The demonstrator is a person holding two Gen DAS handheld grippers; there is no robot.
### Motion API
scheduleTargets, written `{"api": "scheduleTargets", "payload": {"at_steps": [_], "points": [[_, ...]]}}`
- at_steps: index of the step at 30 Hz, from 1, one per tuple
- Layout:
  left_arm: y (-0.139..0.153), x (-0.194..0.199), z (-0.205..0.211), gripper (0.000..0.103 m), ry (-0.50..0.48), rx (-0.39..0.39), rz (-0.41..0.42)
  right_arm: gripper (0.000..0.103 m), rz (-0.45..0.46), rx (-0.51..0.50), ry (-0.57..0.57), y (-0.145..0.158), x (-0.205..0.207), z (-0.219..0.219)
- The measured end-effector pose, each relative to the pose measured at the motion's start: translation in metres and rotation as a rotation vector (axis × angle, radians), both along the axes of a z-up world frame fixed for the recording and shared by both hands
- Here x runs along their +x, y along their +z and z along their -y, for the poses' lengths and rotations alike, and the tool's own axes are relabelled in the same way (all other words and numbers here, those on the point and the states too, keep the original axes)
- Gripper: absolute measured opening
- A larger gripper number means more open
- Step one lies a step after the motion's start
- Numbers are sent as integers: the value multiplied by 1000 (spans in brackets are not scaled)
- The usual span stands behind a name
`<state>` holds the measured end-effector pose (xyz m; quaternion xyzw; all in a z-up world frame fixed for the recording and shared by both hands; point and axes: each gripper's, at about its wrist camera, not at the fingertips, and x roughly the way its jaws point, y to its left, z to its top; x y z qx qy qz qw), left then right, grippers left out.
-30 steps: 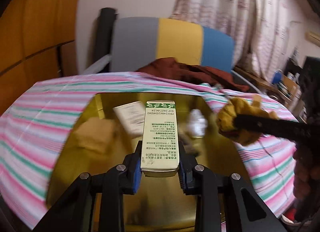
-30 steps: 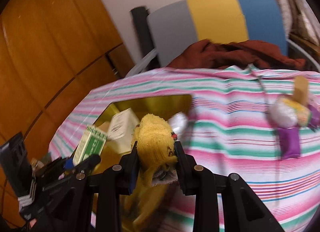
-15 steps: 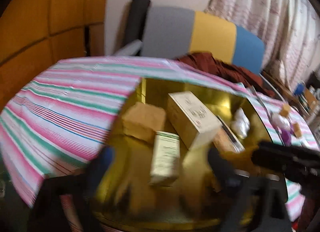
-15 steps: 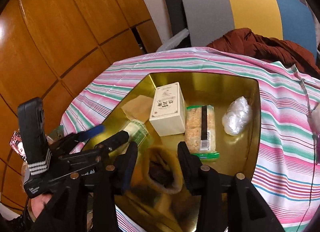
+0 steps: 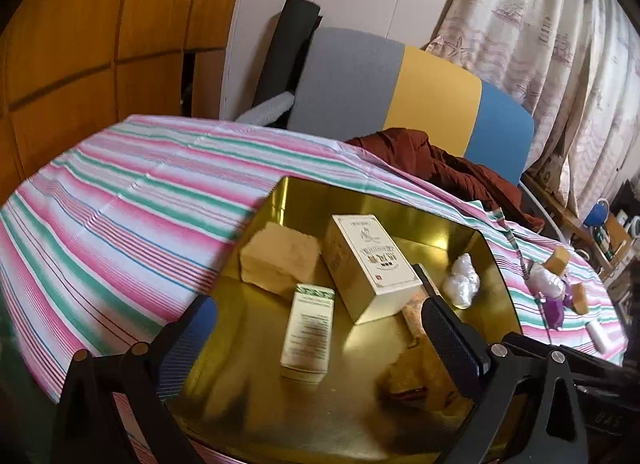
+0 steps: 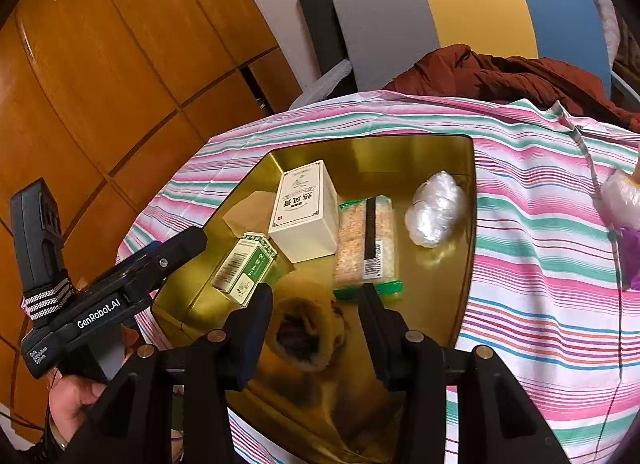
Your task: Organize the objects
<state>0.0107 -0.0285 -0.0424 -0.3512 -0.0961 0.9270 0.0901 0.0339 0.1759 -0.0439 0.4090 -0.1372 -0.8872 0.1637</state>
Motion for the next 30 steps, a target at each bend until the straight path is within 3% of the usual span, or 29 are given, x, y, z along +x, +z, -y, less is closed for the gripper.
{"api": "scheduleTargets", "payload": {"at_steps": [6, 18, 30], "points": [[0, 0, -11, 103, -18, 37, 31, 45, -16, 5, -28, 1, 3, -10], [13, 5, -57, 103, -136, -12, -2, 45, -21, -5, -156, 2, 11, -57], [29, 14, -117, 103, -293, -35, -6, 45, -6, 43, -351, -12, 34, -146]]}}
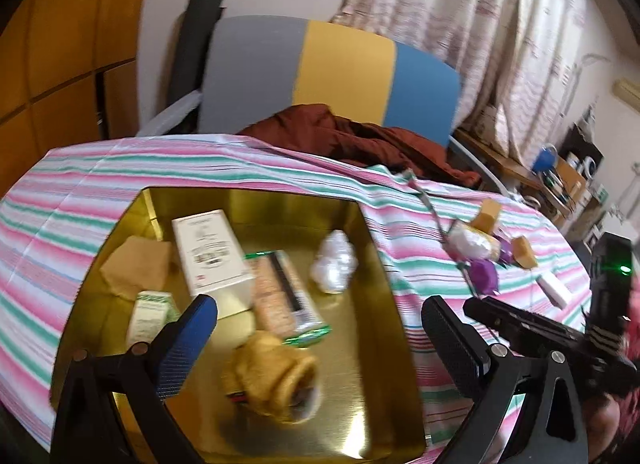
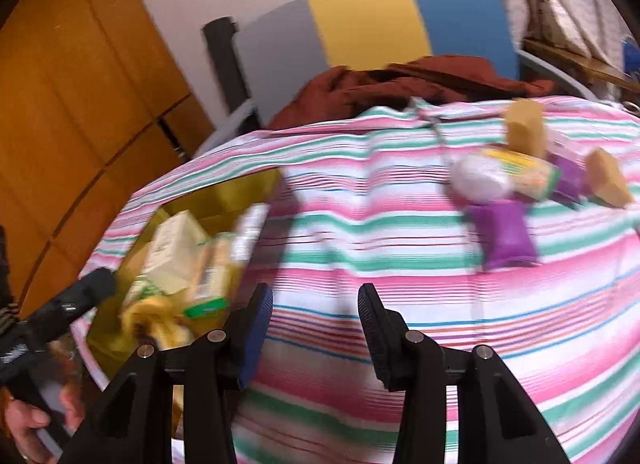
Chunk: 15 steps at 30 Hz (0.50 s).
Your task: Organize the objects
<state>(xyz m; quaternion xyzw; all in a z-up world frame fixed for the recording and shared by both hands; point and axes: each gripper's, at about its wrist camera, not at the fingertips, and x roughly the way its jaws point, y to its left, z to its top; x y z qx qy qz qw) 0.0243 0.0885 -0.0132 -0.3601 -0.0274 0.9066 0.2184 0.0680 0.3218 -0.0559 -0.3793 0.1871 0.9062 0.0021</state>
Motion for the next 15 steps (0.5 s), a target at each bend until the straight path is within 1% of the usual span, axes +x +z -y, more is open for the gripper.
{"api": "scheduleTargets", "payload": {"at_steps": [3, 7, 10, 14, 15], "points": [[1, 1, -21, 103, -39, -30, -8, 45, 15, 19, -84, -6, 12, -36], [3, -1, -44, 103, -74, -22, 23, 45, 28, 60, -192, -9, 31, -84], [5, -2, -66, 103, -111, -21, 42, 46, 42, 114, -275, -10, 44, -125], [6, 3, -98, 103, -181, -39, 44, 49, 57, 219, -385, -5, 61, -183], [6, 4, -106, 103, -198, -45, 45, 53, 59, 232, -399, -4, 64, -194]]}}
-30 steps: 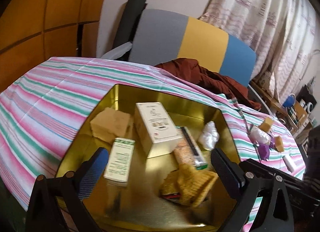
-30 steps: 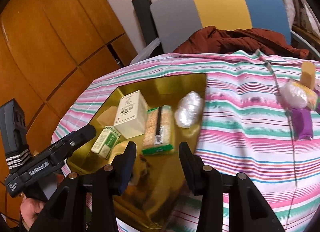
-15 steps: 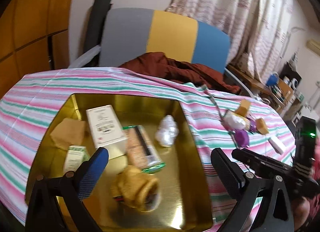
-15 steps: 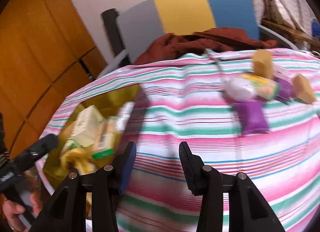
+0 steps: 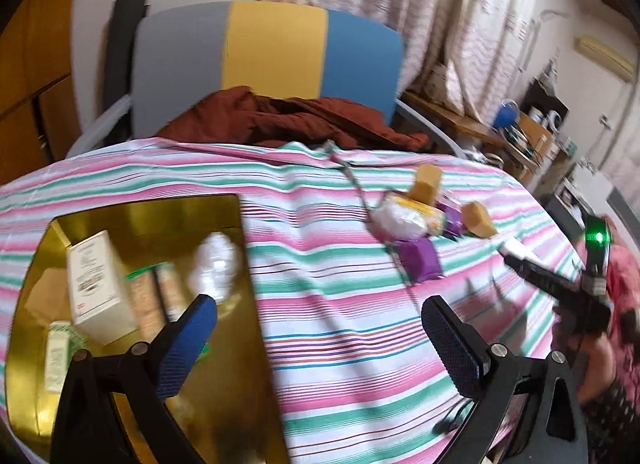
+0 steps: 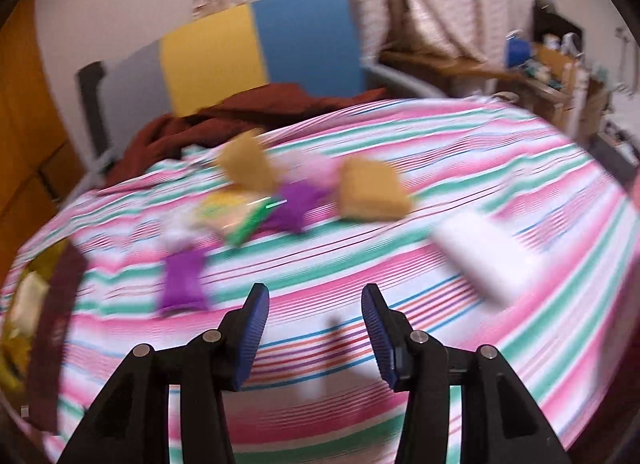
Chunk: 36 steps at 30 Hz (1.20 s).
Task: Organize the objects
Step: 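Grasp the white melamine sponge with the right tool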
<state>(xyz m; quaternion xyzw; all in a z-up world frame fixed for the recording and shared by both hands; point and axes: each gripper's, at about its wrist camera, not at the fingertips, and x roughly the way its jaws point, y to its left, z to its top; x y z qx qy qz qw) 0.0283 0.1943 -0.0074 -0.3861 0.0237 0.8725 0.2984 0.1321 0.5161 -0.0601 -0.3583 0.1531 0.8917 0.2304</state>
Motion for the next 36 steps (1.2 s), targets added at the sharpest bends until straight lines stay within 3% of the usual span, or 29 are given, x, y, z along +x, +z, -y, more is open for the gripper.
{"api": "scheduleTargets", "payload": {"at_steps": [1, 3, 9, 16, 21, 25, 30, 36], "points": [[-1, 2, -10, 103, -23, -7, 5, 64, 5, 6, -9, 0, 3, -13], [-3, 3, -24, 103, -50, -20, 18, 74, 23, -3, -29, -3, 5, -38], [-14, 9, -66, 103, -128, -62, 52, 75, 102, 21, -41, -11, 8, -88], [-32, 5, -101, 103, -176, -122, 82, 75, 247, 116, 41, -38, -11, -103], [-43, -4, -119, 103, -183, -142, 107, 72, 209, 58, 41, -44, -9, -105], [-54, -14, -139, 103, -179, -174, 102, 66, 154, -18, -42, -45, -1, -105], [-66, -26, -165, 103, -172, -196, 122, 64, 48, -110, -111, -38, 12, -91], [-76, -41, -192, 103, -125, -226, 106, 64, -77, -224, -93, -40, 5, -59]]}}
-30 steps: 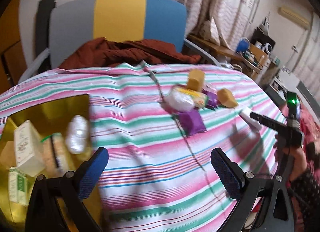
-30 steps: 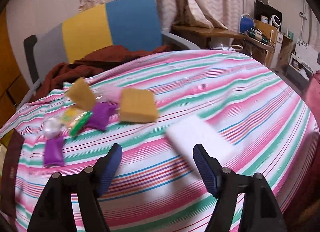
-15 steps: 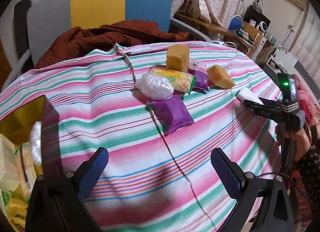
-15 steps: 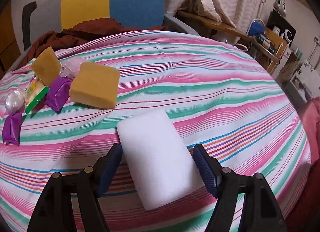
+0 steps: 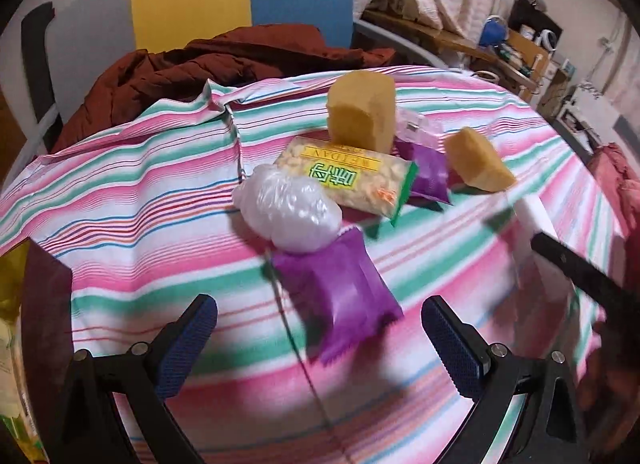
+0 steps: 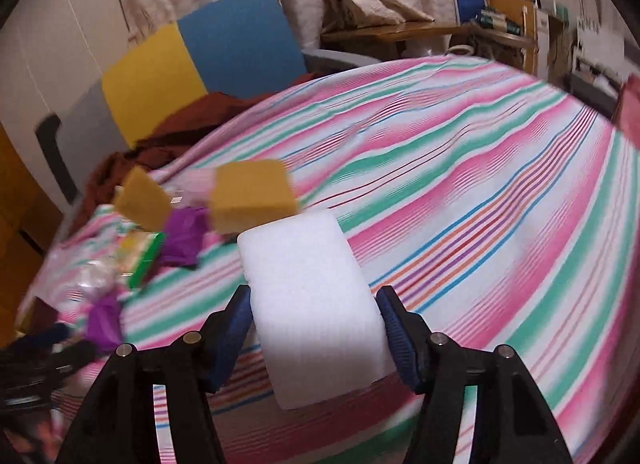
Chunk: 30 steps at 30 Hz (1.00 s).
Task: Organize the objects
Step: 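Grasp the white melamine sponge with the right tool, then grasp the purple sachet with the left tool while right tool holds the white sponge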
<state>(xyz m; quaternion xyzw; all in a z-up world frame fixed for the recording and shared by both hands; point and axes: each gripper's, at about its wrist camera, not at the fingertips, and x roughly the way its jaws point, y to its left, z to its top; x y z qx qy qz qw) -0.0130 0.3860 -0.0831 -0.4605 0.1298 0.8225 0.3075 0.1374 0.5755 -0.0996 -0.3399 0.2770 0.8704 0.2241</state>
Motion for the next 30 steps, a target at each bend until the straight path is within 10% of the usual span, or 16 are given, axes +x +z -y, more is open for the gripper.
{"api": "scheduleTargets", "payload": {"at_steps": [5, 18, 30], "points": [[-6, -3, -13, 99, -5, -15, -69, 64, -4, 96, 10, -4, -13, 33], [-18, -4, 8, 37, -48, 40, -146, 64, 4, 150, -6, -9, -16, 37], [-18, 16, 33, 36, -76, 49, -204, 63, 31, 253, 10, 0, -14, 63]]}}
